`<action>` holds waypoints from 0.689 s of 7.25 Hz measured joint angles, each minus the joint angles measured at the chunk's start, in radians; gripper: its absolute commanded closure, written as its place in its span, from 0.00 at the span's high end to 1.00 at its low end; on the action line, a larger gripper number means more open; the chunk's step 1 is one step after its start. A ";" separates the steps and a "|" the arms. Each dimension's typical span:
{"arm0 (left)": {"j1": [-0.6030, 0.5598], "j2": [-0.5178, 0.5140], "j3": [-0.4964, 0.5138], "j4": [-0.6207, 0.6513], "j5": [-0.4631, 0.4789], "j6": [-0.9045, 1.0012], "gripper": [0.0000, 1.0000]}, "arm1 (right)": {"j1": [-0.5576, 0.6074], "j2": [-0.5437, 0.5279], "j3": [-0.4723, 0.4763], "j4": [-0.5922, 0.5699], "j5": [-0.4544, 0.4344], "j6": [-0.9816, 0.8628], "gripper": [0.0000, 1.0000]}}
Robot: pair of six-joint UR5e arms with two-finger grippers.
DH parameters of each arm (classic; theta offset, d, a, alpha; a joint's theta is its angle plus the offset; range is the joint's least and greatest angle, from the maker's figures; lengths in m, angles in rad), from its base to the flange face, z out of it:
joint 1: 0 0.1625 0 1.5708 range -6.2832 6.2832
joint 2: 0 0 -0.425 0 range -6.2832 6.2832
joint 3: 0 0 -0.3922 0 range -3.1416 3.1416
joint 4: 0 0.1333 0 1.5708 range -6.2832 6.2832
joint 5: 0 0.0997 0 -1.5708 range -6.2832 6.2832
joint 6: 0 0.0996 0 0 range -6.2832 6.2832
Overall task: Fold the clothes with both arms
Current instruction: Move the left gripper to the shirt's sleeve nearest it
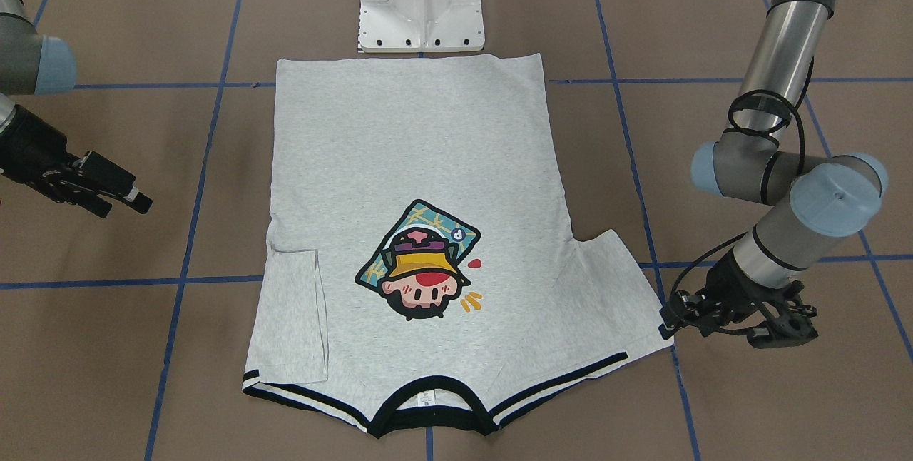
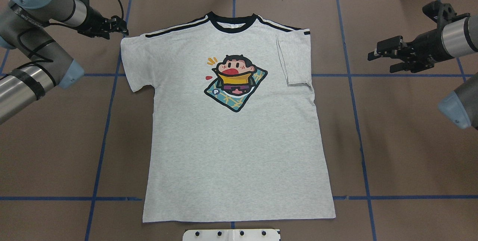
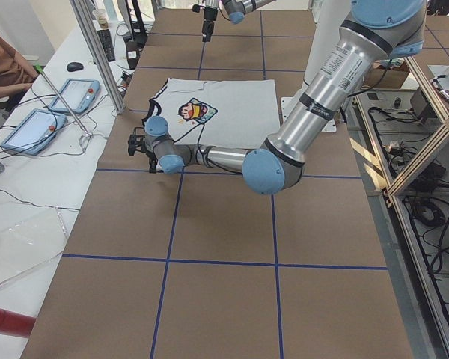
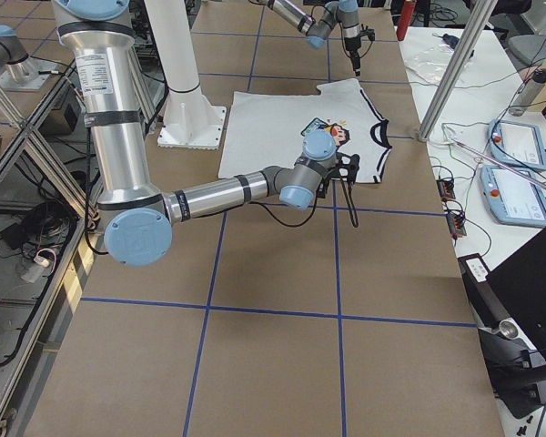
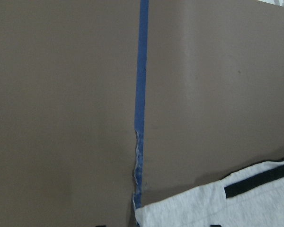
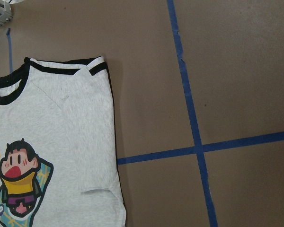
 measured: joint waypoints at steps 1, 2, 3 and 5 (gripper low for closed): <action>0.002 -0.014 0.030 -0.018 0.006 -0.002 0.49 | 0.000 -0.005 -0.001 0.009 -0.002 -0.002 1.00; 0.004 -0.021 0.046 -0.025 0.008 -0.001 0.49 | 0.000 -0.007 -0.002 0.012 -0.004 -0.003 1.00; 0.006 -0.025 0.052 -0.029 0.008 -0.001 0.49 | 0.000 -0.006 -0.002 0.013 -0.005 -0.003 1.00; 0.017 -0.026 0.055 -0.030 0.008 0.000 0.39 | 0.000 -0.004 0.000 0.014 -0.006 0.000 1.00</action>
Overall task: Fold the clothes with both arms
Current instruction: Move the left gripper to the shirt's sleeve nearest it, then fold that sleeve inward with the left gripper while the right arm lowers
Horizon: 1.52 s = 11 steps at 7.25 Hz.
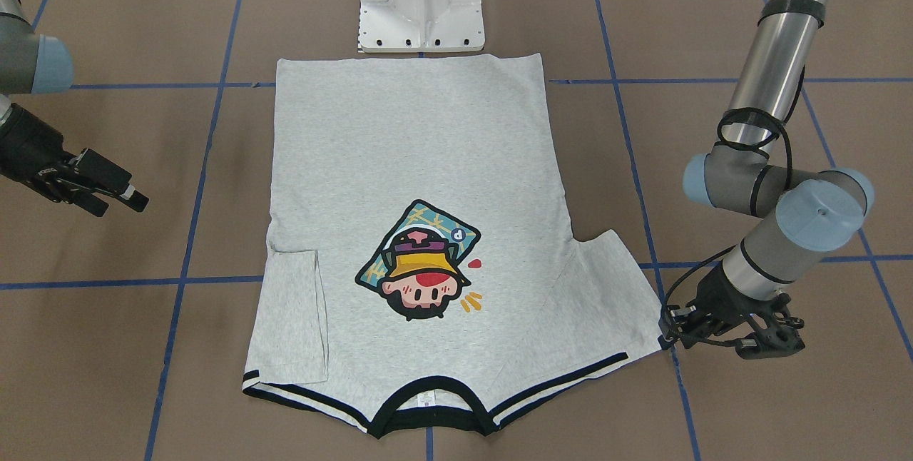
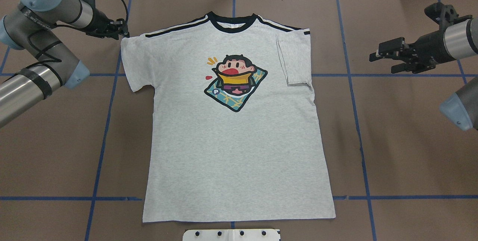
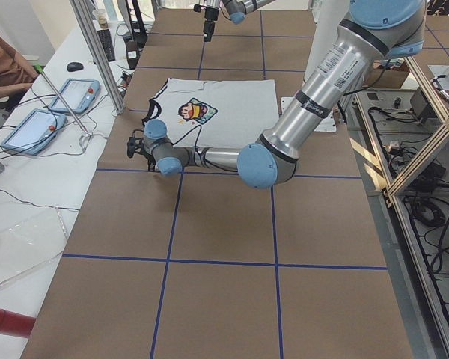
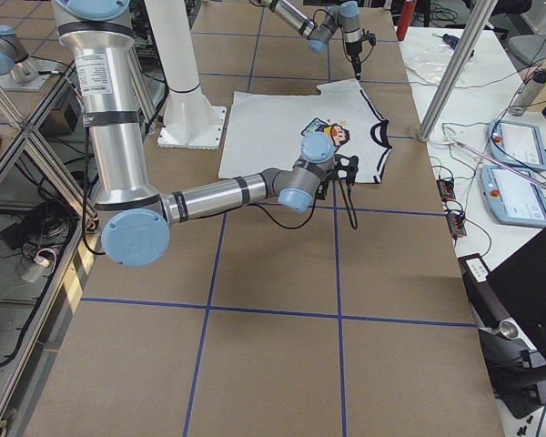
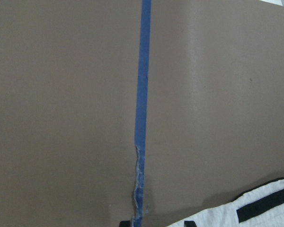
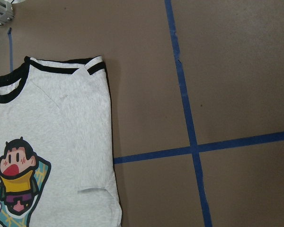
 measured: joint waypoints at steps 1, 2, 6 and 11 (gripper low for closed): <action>0.007 0.001 0.000 -0.001 0.000 0.000 0.00 | 0.000 0.001 0.000 0.000 0.000 0.001 1.00; 0.011 0.003 0.000 -0.001 -0.001 0.000 0.00 | 0.001 0.002 0.001 0.000 0.000 0.002 1.00; -0.002 0.008 -0.051 0.012 -0.022 -0.001 0.00 | 0.002 0.007 0.006 0.000 -0.002 0.012 1.00; 0.114 -0.100 -0.161 0.059 0.054 -0.266 0.00 | 0.004 0.013 0.004 -0.001 -0.008 0.012 1.00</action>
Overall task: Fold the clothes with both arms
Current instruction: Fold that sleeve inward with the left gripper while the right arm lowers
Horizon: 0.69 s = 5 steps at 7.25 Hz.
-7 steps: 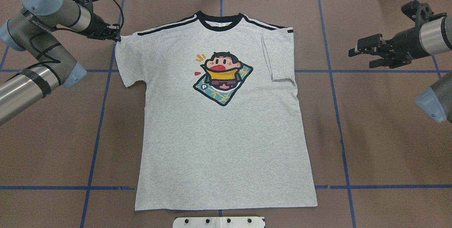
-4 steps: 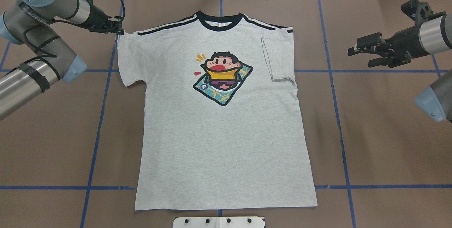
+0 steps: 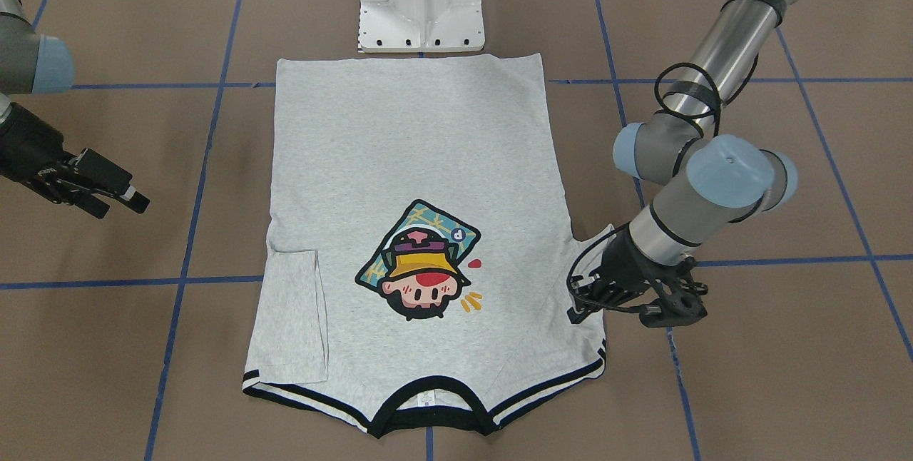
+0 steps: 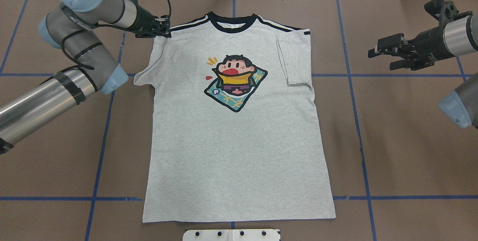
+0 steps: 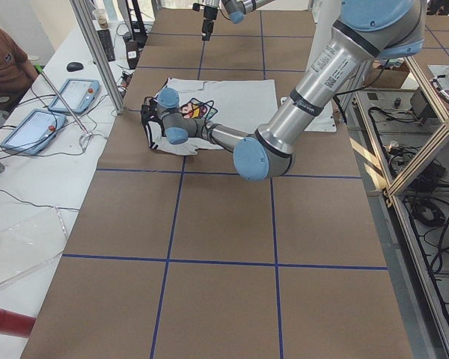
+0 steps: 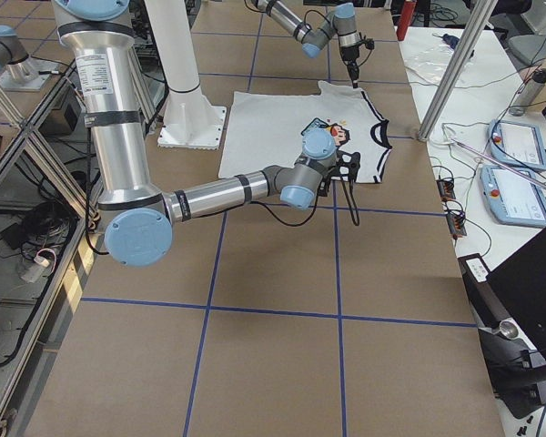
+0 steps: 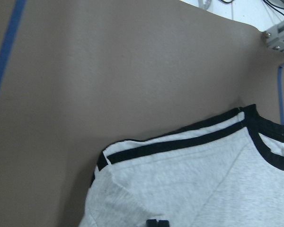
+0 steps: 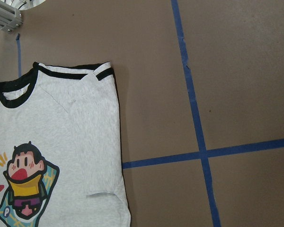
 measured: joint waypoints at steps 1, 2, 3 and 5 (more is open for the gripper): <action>0.028 -0.057 0.050 0.016 0.061 -0.022 0.00 | 0.000 0.001 -0.001 0.000 -0.003 0.000 1.00; 0.048 -0.095 0.098 0.025 0.119 -0.031 0.00 | 0.000 0.002 -0.002 -0.002 -0.005 0.000 1.00; 0.062 -0.123 0.142 0.027 0.166 -0.034 0.00 | 0.000 0.007 -0.005 -0.006 -0.009 -0.001 1.00; 0.075 -0.148 0.181 0.025 0.203 -0.034 0.53 | -0.001 0.029 -0.017 -0.012 -0.020 0.000 1.00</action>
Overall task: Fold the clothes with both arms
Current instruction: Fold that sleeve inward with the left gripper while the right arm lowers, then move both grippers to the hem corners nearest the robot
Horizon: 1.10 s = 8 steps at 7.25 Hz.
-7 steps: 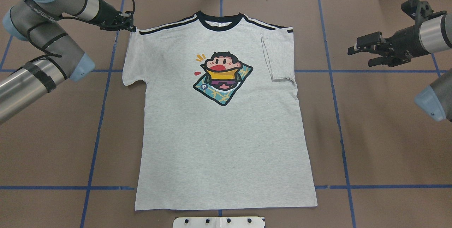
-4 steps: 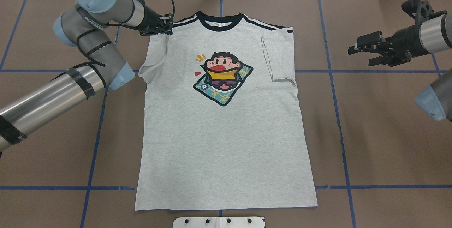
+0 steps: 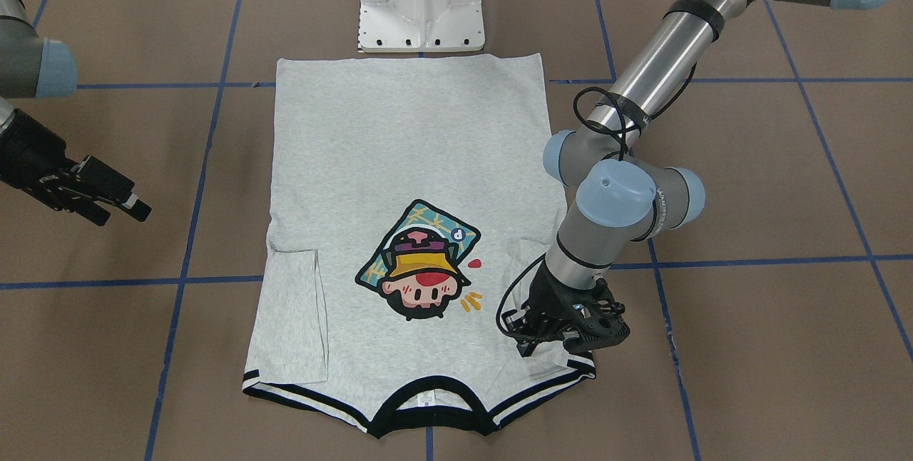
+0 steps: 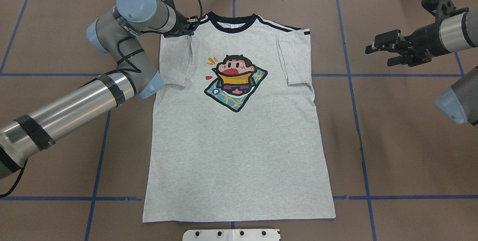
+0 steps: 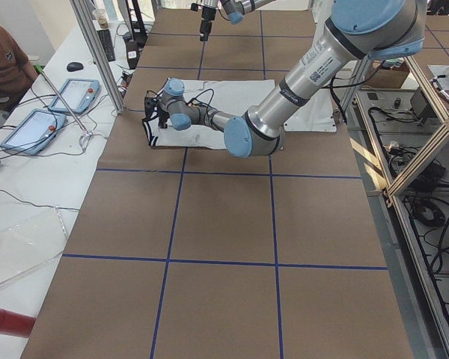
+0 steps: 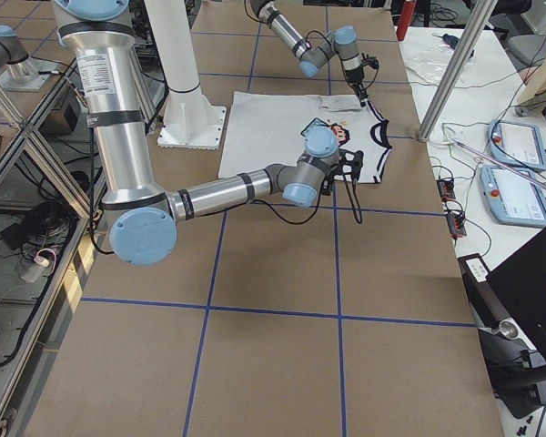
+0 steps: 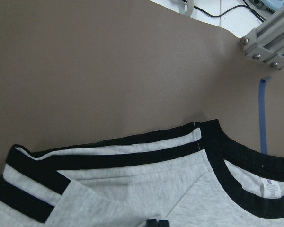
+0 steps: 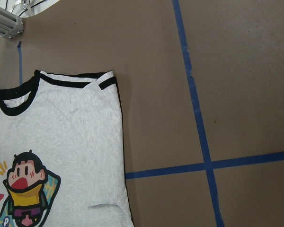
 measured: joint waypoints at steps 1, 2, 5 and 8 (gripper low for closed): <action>0.003 0.000 -0.003 -0.001 0.003 0.001 0.55 | -0.002 0.018 -0.005 -0.017 -0.011 0.005 1.00; 0.004 0.012 -0.036 0.000 0.002 0.003 0.55 | -0.007 0.059 -0.006 -0.074 -0.035 0.017 1.00; 0.016 0.164 -0.313 0.012 -0.036 0.001 0.58 | -0.114 0.120 0.042 -0.233 -0.172 0.145 1.00; 0.029 0.362 -0.578 0.016 -0.108 -0.005 0.62 | -0.380 -0.012 0.311 -0.445 -0.360 0.388 0.99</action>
